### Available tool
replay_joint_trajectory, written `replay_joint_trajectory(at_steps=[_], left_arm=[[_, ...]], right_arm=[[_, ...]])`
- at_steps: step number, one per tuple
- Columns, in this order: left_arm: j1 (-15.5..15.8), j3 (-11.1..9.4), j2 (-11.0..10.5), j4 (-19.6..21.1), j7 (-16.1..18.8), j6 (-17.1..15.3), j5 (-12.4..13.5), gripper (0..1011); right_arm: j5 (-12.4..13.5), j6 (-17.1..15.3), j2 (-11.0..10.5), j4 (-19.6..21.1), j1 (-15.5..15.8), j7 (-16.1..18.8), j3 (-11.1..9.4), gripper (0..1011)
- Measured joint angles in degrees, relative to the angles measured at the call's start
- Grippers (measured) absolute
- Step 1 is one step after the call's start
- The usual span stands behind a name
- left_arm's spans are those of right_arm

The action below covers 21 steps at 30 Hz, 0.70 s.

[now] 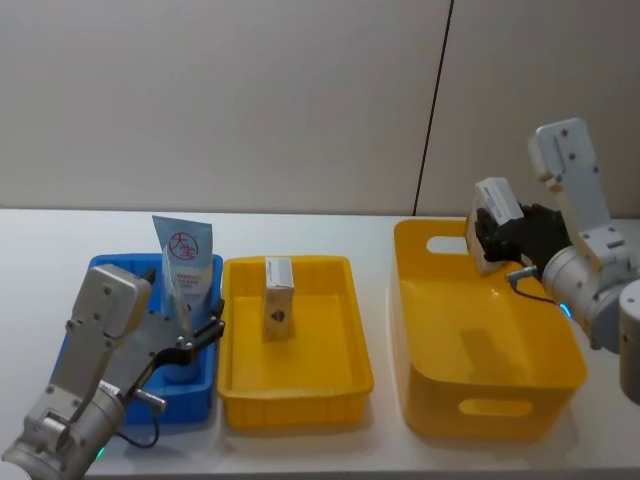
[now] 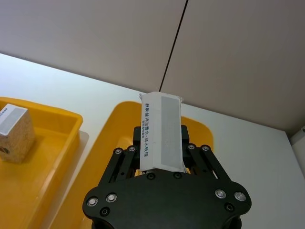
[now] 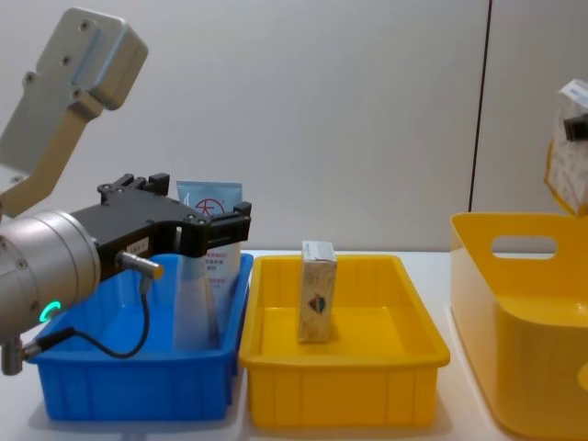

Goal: Bimanual collaborative sorting of washing and personal care products

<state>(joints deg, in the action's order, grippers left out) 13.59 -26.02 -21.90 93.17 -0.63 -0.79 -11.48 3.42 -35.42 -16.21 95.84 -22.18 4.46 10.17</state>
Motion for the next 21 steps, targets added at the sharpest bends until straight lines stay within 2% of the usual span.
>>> replay_joint_trajectory(at_steps=[10, 21], left_arm=[[0.0, 0.0, 0.0, 0.0, 0.0, 0.0, 0.0, 1001], [0.0, 0.0, 0.0, 0.0, 0.0, 0.0, 0.0, 1001]], right_arm=[[-0.5, 0.9, 0.8, -4.0, -1.8, 0.1, 0.0, 368], [-1.0, 1.3, 1.2, -5.8, -2.6, -0.1, 0.0, 368]])
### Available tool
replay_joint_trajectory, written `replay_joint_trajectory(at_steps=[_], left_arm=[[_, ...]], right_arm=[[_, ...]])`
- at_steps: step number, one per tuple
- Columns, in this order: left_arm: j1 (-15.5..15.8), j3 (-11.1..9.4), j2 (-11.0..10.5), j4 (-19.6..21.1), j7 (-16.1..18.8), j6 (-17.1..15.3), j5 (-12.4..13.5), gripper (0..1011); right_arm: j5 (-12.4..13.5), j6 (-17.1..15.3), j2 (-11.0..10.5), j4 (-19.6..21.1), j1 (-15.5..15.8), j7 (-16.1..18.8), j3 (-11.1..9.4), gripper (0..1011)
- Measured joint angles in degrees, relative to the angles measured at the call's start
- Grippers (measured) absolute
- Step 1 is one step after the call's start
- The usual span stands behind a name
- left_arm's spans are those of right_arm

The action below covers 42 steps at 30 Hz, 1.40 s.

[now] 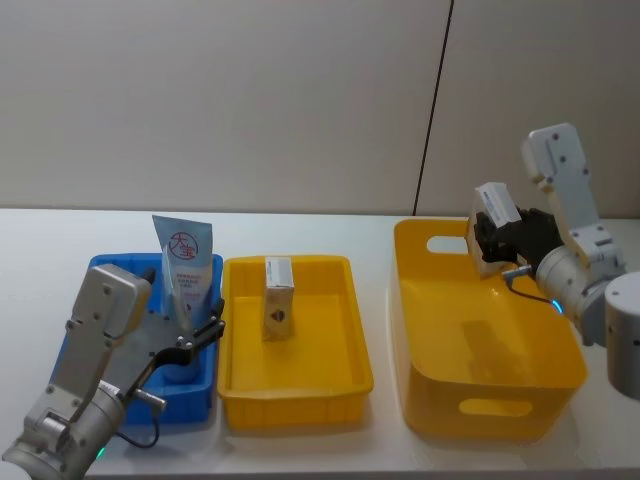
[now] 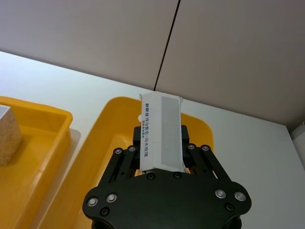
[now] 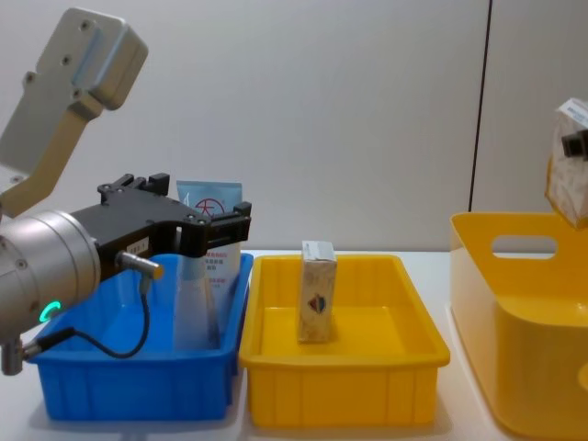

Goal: Bimanual collaborative sorting of washing and personal care products

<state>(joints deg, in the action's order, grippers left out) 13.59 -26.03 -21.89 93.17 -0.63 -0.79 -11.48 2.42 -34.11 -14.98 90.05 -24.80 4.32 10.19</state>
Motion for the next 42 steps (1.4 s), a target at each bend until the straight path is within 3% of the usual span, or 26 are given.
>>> replay_joint_trajectory(at_steps=[4, 7, 21, 30, 42], left_arm=[[0.0, 0.0, 0.0, 0.0, 0.0, 0.0, 0.0, 1001], [0.0, 0.0, 0.0, 0.0, 0.0, 0.0, 0.0, 1001], [0.0, 0.0, 0.0, 0.0, 0.0, 0.0, 0.0, 1001], [0.1, 0.2, 0.5, -0.4, 0.2, -0.5, -0.1, 1001], [1.6, 1.6, 5.3, -5.3, 3.1, -3.6, -1.8, 1001]], right_arm=[[-0.1, 0.1, 0.1, -0.4, -0.2, -0.1, 0.0, 422], [-0.2, 0.1, 0.1, -0.5, -0.3, -0.1, 0.0, 557], [-0.3, 0.2, 0.2, -1.0, -0.5, -0.2, 0.0, 971], [-0.4, 0.2, 0.3, -1.1, -0.6, -0.2, 0.0, 1004], [-0.4, 0.2, 0.3, -1.2, -0.6, -0.1, 0.0, 1003]])
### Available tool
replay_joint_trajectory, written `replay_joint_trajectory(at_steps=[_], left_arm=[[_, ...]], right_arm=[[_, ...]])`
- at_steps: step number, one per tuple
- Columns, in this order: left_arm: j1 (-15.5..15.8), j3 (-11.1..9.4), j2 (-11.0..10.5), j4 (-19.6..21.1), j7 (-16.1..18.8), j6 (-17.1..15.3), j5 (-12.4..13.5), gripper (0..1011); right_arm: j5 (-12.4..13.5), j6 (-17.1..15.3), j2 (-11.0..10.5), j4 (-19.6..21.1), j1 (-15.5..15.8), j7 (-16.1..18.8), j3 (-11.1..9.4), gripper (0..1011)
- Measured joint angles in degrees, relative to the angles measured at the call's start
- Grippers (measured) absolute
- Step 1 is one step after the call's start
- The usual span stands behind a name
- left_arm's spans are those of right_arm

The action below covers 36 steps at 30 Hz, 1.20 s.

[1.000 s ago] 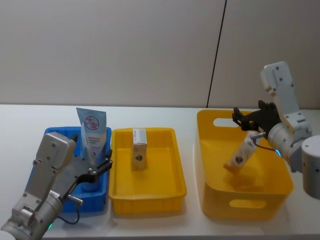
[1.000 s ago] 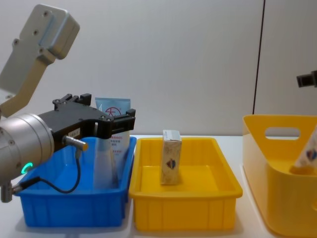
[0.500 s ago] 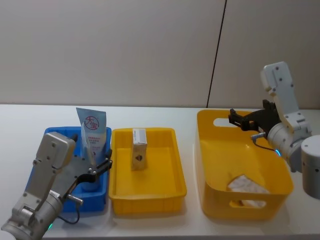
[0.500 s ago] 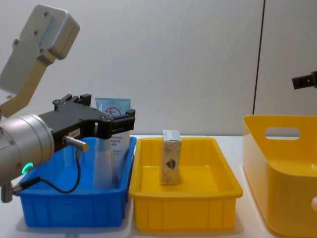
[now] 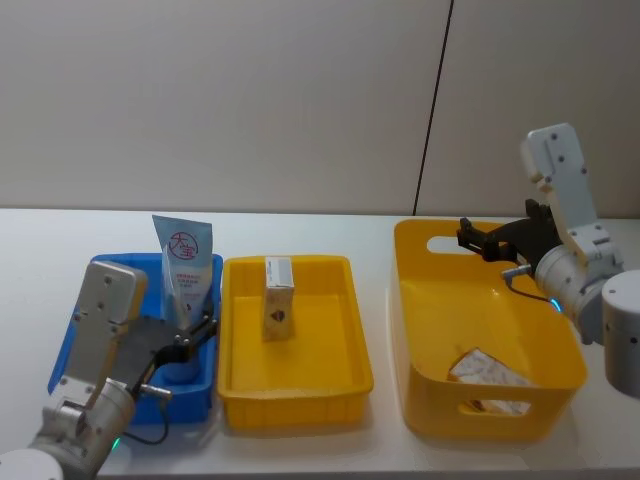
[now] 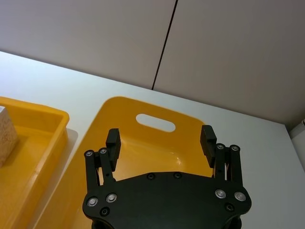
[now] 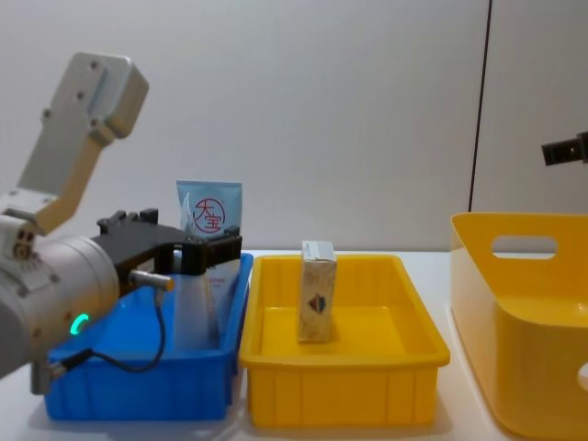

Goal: Bimanual collaborative sorting of washing and personal care products

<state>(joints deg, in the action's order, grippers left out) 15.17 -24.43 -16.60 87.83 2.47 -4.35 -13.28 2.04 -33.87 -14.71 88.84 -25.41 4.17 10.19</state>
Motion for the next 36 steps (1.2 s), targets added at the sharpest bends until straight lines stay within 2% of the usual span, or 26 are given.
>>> replay_joint_trajectory(at_steps=[13, 29, 32, 36], left_arm=[[4.7, 0.0, 6.2, -10.3, 1.3, -0.1, -0.6, 1001], [8.5, -0.8, 9.2, -17.1, 3.5, 1.1, 2.3, 1001], [8.7, -0.9, 9.4, -17.5, 3.7, 1.2, 2.6, 969], [9.1, -1.0, 9.7, -18.2, 4.0, 1.4, 3.0, 860]], right_arm=[[0.0, 0.0, 0.0, 0.0, 0.0, 0.0, 0.0, 1004], [0.0, 0.0, 0.0, 0.0, 0.0, 0.0, 0.0, 1003], [0.0, 0.0, 0.0, 0.0, 0.0, 0.0, 0.0, 1004], [0.0, 0.0, 0.0, 0.0, 0.0, 0.0, 0.0, 1003]])
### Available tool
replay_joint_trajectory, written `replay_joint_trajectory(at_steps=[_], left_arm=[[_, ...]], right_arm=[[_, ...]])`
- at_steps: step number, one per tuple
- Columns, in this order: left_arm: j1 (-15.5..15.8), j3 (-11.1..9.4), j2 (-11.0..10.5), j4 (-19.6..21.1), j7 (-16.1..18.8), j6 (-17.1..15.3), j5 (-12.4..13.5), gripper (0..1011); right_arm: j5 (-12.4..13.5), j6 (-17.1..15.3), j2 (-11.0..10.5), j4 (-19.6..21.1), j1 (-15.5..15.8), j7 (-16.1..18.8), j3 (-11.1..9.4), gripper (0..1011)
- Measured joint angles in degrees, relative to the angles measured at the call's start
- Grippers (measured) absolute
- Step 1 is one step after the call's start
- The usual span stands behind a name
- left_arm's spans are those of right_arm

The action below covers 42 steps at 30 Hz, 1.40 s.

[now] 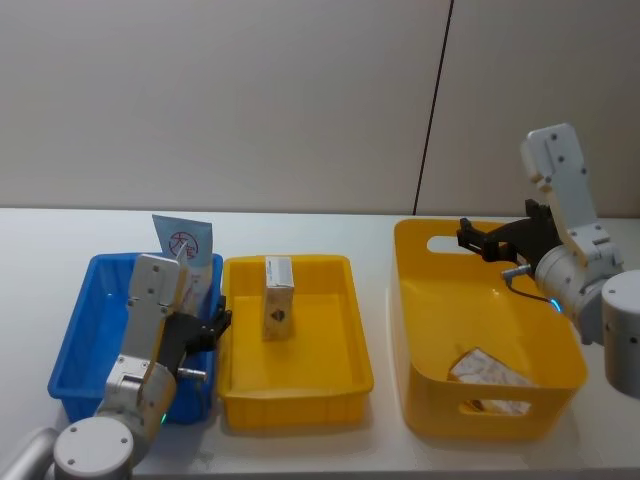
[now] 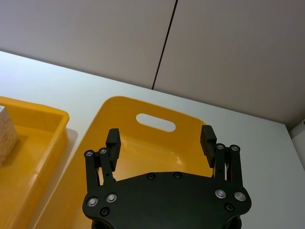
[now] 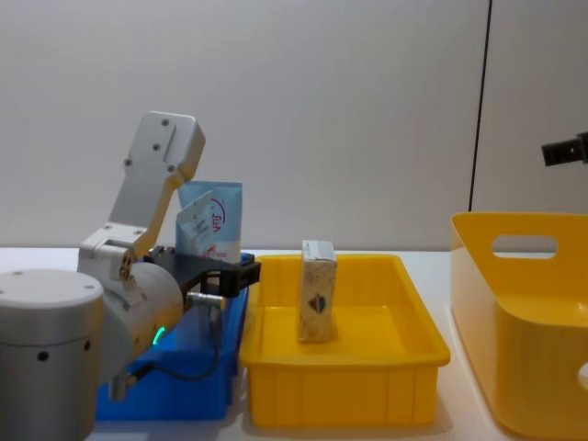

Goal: Bimanual collaborative sorting of washing and personal care products

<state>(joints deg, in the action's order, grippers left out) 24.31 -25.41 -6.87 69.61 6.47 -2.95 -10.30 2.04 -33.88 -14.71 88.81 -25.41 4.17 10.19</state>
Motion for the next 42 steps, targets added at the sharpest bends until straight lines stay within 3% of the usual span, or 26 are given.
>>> replay_joint_trajectory(at_steps=[11, 16, 19, 42], left_arm=[[0.5, -0.1, 0.4, -0.9, 0.4, 0.2, 0.5, 564], [0.7, -0.2, 0.5, -1.2, 0.5, 0.2, 0.7, 357], [0.7, -0.2, 0.6, -1.3, 0.5, 0.2, 0.7, 295], [0.9, -0.2, 0.7, -1.5, 0.6, 0.3, 0.9, 237]], right_arm=[[0.0, 0.0, 0.0, 0.0, 0.0, 0.0, 0.0, 1004], [0.0, 0.0, 0.0, 0.0, 0.0, 0.0, 0.0, 1003], [0.0, 0.0, 0.0, 0.0, 0.0, 0.0, 0.0, 1004], [0.0, 0.0, 0.0, 0.0, 0.0, 0.0, 0.0, 1004]])
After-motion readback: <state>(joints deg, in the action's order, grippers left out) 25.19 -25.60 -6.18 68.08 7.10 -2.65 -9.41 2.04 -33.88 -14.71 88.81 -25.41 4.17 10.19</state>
